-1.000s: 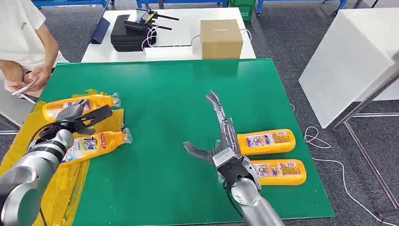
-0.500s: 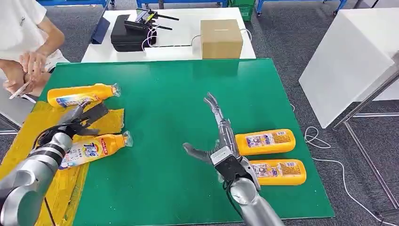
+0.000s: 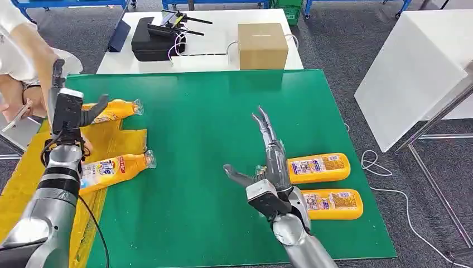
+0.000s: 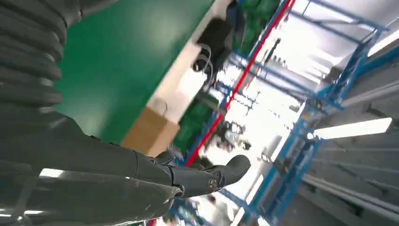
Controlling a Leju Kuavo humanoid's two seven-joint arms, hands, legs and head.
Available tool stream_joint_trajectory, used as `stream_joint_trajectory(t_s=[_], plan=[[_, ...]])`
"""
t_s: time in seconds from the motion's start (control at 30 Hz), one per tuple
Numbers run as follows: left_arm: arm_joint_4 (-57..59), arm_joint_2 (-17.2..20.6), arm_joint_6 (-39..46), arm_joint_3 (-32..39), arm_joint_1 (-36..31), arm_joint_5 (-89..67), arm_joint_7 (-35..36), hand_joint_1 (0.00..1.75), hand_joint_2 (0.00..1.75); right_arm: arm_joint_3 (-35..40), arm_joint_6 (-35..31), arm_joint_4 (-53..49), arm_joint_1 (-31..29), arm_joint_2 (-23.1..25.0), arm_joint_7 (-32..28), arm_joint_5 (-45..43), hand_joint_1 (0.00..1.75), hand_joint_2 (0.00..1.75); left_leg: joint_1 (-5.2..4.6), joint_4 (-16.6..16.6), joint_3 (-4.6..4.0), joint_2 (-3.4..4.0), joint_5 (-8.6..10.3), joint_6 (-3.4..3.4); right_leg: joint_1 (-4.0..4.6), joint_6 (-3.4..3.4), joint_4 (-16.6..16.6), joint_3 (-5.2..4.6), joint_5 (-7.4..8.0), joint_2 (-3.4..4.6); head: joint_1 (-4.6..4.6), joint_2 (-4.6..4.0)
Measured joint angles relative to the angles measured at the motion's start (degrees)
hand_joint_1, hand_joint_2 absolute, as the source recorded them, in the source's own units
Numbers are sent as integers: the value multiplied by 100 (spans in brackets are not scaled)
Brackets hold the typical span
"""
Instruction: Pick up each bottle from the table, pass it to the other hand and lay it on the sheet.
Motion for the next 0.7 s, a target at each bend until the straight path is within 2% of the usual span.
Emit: stream_joint_trajectory(t_s=[0.07,0.23,0.3,0.4,0.57,0.7], plan=[[-524,-46,-2,-117,180,236,55,0,175,-13,-194,-66,14,-29,48,333,0,175,0,0,1,2,-1,0,-2,0,0,0,0,0,-2,0],[-1833,-179,-602,-361,745,1369,356,0,175,-76,-331,-298,35,-386,817,2085,0,175,-2,0,1,4,-2,1,-8,0,-3,0,0,1,-2,0],[-2082,-203,-761,-396,928,1549,380,0,175,-116,-241,-335,36,-497,982,2330,0,175,-2,0,0,3,-2,1,-8,0,-4,1,0,1,0,0],[-2512,-245,-1315,-451,1236,2060,478,0,175,-138,263,-341,-19,-792,1563,3018,0,175,-3,0,3,4,-2,2,-10,0,-4,2,0,1,-4,0],[-3040,-313,-2578,-529,1892,3453,857,0,175,-367,1318,-226,-267,-1562,2048,3121,0,175,-6,1,1,1,-4,5,-13,1,-6,3,0,0,-2,0],[-3257,-346,-2839,-591,2291,3759,888,0,175,-573,1656,-33,-498,-2084,2075,3001,0,175,-9,3,-1,-1,-5,6,-13,1,-7,1,0,-3,-2,0]])
